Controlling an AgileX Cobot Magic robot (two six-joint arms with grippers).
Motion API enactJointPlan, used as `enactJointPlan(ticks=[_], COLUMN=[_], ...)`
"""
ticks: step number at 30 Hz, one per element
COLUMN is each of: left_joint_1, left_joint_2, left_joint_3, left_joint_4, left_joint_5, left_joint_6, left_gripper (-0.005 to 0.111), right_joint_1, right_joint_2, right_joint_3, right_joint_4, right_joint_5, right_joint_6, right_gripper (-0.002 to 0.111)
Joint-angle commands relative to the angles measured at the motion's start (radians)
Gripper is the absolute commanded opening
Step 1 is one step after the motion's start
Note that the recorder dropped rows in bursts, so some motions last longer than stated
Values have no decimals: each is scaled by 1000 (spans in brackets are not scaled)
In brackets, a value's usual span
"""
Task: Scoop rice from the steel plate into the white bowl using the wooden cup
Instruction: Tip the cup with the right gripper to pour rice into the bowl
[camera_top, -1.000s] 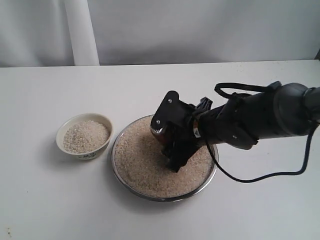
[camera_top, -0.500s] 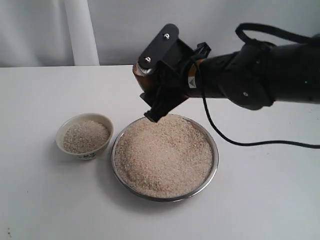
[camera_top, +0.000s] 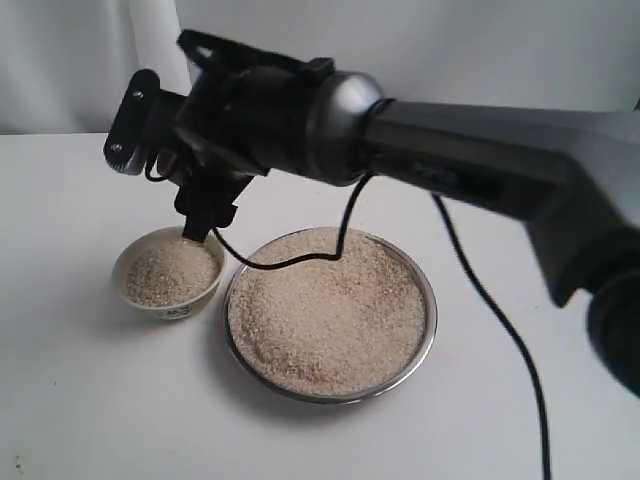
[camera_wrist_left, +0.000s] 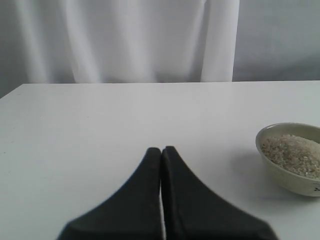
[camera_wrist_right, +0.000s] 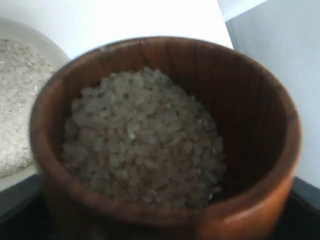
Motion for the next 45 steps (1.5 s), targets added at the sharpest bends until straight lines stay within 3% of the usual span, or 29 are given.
enactJointPlan(ticks=[1,14,45], left_joint_1=[-3,-3,-3], left_joint_2=[-3,-3,-3], left_joint_3=[2,2,2], left_joint_4=[0,0,0], left_joint_5=[-6,-6,-6], left_joint_6=[-4,-4,-4], left_gripper=[0,0,0], right_joint_1=[52,175,236], right_joint_2=[121,281,281], right_joint_3=[-173,-221,-221], right_joint_4=[-147,-588,-672], right_joint_5=[158,387,420], right_joint_6=[-71,-257,-429], right_gripper=[0,0,0])
